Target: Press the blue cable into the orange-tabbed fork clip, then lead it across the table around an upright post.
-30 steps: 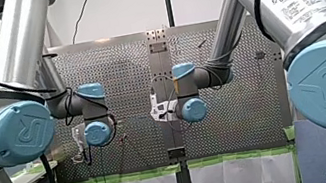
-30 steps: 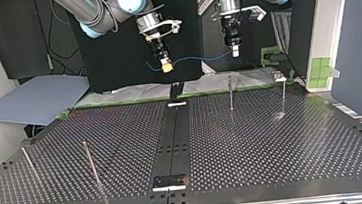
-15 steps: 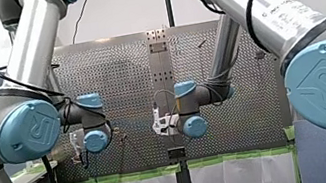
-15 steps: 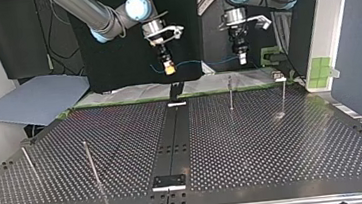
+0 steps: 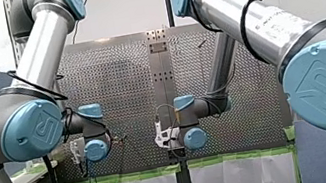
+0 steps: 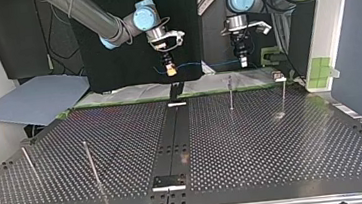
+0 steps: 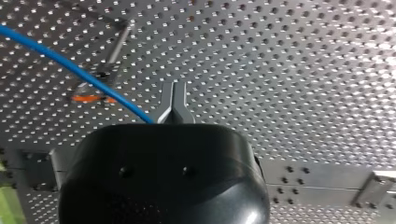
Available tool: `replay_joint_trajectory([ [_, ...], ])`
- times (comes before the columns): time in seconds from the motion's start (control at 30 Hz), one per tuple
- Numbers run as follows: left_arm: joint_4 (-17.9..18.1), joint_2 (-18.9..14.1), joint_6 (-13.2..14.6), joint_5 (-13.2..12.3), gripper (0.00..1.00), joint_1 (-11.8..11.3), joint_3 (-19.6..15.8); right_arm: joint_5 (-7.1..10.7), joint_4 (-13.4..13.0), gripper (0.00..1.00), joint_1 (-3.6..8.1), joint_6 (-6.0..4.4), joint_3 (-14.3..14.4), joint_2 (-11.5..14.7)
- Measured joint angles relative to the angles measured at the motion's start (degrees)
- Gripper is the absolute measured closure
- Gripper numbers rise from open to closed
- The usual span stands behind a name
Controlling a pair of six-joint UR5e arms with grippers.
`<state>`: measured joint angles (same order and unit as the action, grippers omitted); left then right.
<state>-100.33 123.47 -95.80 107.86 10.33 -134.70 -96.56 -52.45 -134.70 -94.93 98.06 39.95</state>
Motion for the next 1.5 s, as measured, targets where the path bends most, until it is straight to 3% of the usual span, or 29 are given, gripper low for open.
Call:
replay_joint_trajectory([
  [0.23, -0.29, 3.82, -2.43, -1.22, 0.98, -0.16, 3.29, 0.04, 0.26, 1.00, 0.57, 0.12, -0.68, -3.13],
  [0.57, -0.40, 9.26, -4.22, -1.14, 0.98, -1.32, 8.49, 0.27, 1.01, 1.00, 1.53, 0.52, -2.18, -3.67],
  [0.87, -0.50, 14.73, -3.98, -1.21, 0.98, -2.65, 9.27, 0.29, 4.70, 1.00, 2.38, 1.42, -4.92, -3.68],
  [1.07, -1.55, 18.06, -3.50, -2.43, 0.98, -3.10, 10.28, 0.23, 5.06, 1.00, 2.67, 1.48, -5.19, -3.68],
  [1.37, -4.95, 22.99, -5.23, -5.75, 0.98, -3.85, 12.65, 0.23, 5.06, 1.00, 2.80, 1.49, -5.23, -3.69],
  [1.5, -5.25, 23.71, -5.40, -6.29, 0.98, -4.45, 12.70, 0.27, 5.08, 1.00, 2.84, 1.52, -5.30, -3.69],
])
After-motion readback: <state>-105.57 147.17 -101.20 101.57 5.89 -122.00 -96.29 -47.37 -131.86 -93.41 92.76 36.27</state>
